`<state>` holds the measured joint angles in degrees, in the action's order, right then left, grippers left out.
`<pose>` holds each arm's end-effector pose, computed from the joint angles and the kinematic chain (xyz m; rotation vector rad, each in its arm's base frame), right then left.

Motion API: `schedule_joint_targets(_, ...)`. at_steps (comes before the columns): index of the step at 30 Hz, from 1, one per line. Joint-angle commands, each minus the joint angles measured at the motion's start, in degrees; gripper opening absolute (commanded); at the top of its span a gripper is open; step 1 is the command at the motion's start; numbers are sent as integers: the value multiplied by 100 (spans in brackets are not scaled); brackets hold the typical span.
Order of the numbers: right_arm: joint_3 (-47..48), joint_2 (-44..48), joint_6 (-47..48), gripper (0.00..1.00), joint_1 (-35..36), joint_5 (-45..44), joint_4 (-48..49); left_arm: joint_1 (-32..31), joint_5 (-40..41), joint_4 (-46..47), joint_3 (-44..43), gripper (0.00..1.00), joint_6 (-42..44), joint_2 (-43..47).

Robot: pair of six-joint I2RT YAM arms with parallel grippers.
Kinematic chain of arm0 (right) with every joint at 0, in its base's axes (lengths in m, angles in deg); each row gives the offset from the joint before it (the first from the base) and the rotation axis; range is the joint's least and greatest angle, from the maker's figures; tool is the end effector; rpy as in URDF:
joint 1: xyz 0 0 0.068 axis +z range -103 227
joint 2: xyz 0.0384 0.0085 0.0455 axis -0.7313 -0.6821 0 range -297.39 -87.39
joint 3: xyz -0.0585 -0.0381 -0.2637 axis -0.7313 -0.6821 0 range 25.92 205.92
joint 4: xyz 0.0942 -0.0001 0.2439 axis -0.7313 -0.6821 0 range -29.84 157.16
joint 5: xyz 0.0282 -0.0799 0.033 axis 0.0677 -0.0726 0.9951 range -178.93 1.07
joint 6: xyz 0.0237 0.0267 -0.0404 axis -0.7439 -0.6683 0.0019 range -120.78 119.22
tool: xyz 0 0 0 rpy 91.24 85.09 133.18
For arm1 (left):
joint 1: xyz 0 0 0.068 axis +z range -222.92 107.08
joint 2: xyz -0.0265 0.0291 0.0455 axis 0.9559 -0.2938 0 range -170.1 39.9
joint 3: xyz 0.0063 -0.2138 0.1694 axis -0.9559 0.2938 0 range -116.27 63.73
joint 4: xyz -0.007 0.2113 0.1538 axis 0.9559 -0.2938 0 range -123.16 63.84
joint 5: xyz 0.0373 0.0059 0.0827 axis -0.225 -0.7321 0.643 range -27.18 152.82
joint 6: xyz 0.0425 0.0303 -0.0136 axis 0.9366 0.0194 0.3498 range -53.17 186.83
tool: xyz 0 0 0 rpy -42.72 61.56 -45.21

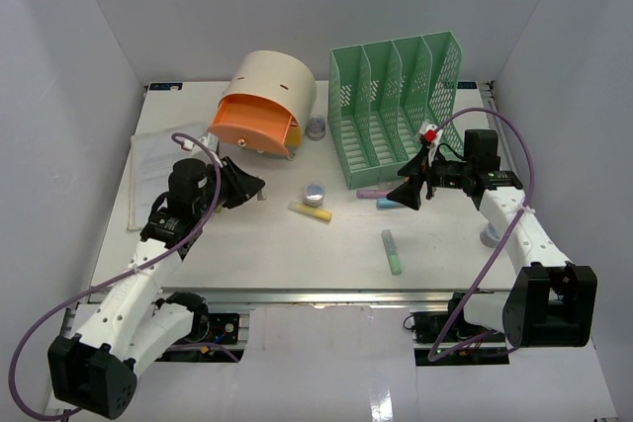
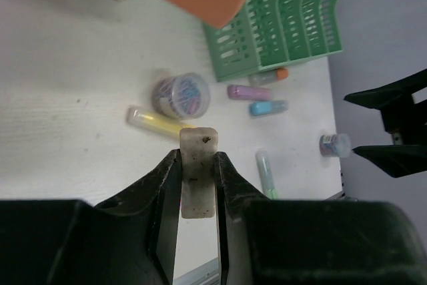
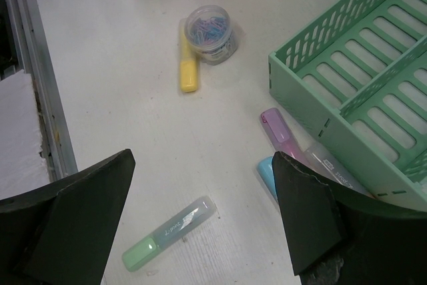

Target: Organize the desk

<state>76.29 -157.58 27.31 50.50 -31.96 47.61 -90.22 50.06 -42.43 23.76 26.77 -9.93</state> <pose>0.2513 0.0453 0.2760 -1.0161 1.7460 0.8404 0.1876 -0.0669 0.2844 -0.2732 2.1055 -0.8413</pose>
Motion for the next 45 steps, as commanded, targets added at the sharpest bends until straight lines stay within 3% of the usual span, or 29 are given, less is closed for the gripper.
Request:
schedule_joint_targets(1, -6, 102, 51, 90, -60, 117, 87, -5, -238, 424, -1019, 2, -82, -321)
schedule_joint_targets(9, -18, 96, 111, 90, -69, -19, 74, -1, 236, 565, -2702, 2, -257, -1632)
schedule_joint_targets(15, -16, 105, 139, 90, -78, -80, 74, -1, 1044, -62, -3742, 3, -7, -2600)
schedule_joint_targets(24, -10, 110, 161, 90, -123, -115, 82, 6, 1850, -262, -4238, 8, 346, -3469)
schedule_joint_targets(28, -16, 94, 170, 90, -125, -118, 77, -1, 1985, -255, -4230, 25, 407, -3577)
schedule_joint_targets(31, -10, 84, 179, 90, -130, -142, 65, -1, 1934, -263, -4230, 54, 455, -3641)
schedule_joint_targets(34, -10, 76, 187, 90, -122, -151, 57, -1, 1906, -253, -4230, 69, 467, -3672)
schedule_joint_targets(45, -58, 67, 442, 90, -137, 112, -62, 5, 1951, -165, -4170, 76, 1149, -3134)
